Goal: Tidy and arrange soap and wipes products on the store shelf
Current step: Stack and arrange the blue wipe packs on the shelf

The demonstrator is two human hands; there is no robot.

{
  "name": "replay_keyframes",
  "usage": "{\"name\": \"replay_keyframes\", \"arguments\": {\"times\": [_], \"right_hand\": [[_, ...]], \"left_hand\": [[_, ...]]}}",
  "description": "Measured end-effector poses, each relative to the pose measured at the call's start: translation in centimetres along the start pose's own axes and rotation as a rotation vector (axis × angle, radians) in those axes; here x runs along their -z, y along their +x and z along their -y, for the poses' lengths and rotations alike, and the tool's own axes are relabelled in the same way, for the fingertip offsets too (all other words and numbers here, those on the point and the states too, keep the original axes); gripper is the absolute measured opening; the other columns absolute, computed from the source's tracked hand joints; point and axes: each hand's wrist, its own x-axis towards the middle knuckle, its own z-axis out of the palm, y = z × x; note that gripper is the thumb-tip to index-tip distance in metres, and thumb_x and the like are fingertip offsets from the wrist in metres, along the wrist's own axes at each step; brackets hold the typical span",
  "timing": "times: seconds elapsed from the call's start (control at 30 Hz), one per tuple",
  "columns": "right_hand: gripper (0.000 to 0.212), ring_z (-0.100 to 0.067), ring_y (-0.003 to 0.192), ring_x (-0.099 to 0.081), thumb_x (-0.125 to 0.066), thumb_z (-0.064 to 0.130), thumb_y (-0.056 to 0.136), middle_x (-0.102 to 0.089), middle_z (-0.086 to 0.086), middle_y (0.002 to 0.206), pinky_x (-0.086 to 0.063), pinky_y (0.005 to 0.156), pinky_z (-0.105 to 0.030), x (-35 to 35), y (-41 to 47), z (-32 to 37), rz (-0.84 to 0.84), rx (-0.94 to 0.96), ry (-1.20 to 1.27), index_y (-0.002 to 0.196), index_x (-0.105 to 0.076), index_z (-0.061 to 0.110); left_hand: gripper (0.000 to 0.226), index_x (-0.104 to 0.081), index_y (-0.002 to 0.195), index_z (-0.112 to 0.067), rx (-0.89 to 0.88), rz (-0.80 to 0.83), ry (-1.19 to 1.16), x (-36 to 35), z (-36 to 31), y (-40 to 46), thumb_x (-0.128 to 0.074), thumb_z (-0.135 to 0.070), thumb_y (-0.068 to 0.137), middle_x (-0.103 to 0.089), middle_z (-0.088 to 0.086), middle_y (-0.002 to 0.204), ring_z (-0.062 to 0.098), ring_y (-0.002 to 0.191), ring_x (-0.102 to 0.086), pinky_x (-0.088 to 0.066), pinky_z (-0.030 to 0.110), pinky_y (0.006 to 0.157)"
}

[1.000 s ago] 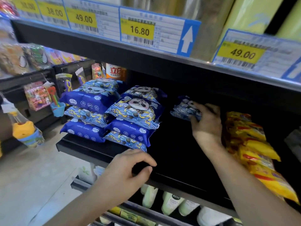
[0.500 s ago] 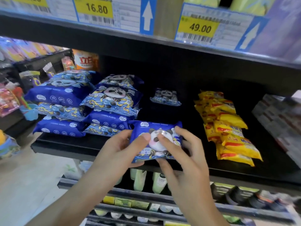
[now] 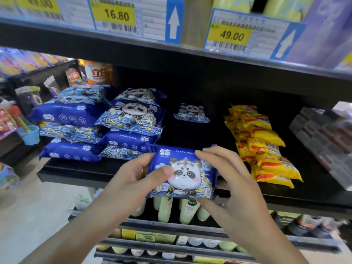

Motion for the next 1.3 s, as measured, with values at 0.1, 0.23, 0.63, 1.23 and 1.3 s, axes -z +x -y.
{"name": "replay_keyframes", "arguments": {"times": [0.1,0.23,0.63,1.23,1.3], "right_hand": [[0.087,-0.01,0.137,-0.045,-0.088,-0.002,0.075,-0.04,0.023,0.145,-0.059,0.073,-0.016,0.3,0.1,0.1,-0.015,-0.016,0.05,0.141,-0.055,0.044],[0.08,-0.013,0.132,-0.052,-0.089,0.004,0.076,-0.045,0.02,0.143,-0.06,0.073,-0.017,0.8,0.2,0.4,-0.015,-0.048,0.168,0.138,-0.058,0.043],[0.077,-0.023,0.121,-0.063,-0.091,0.01,0.074,-0.049,0.014,0.141,-0.063,0.075,-0.033,1.3,0.7,1.5,0.085,-0.132,0.439,0.136,-0.062,0.045],[0.096,-0.006,0.14,-0.036,-0.09,0.043,0.075,-0.023,0.027,0.156,-0.044,0.096,-0.016,2.3,0.7,2.4,0.134,-0.034,-0.081,0.15,-0.032,0.058],[0.093,-0.007,0.148,-0.026,-0.09,0.037,0.076,-0.024,0.028,0.158,-0.038,0.102,-0.022,2.0,0.7,2.4,0.116,-0.013,-0.112,0.149,-0.036,0.055]], "left_hand": [[0.024,-0.079,0.109,-0.038,0.088,-0.108,0.008,0.5,0.0,1.0,-0.059,-0.038,0.096,-0.081,-0.006,0.108,0.011,0.101,-0.076,-0.058,0.029,0.091],[0.047,-0.065,0.135,-0.028,-0.313,-0.317,0.359,2.5,0.9,0.0,-0.049,0.005,0.106,-0.074,-0.007,0.123,0.009,0.114,-0.071,-0.06,0.026,0.088],[0.071,-0.053,0.141,-0.036,-0.758,-0.162,0.98,2.6,-0.1,-0.5,-0.079,-0.017,0.078,-0.038,-0.008,0.162,0.021,0.148,-0.037,-0.027,0.027,0.121],[0.055,-0.061,0.135,-0.042,-0.614,-0.129,0.748,2.4,0.4,-0.1,-0.078,-0.028,0.084,-0.056,-0.023,0.147,0.011,0.142,-0.048,-0.036,0.02,0.112],[0.056,-0.063,0.134,-0.042,-0.551,-0.122,0.655,2.3,0.5,-0.1,-0.079,-0.03,0.082,-0.059,-0.021,0.143,0.012,0.14,-0.052,-0.041,0.023,0.109]]}}
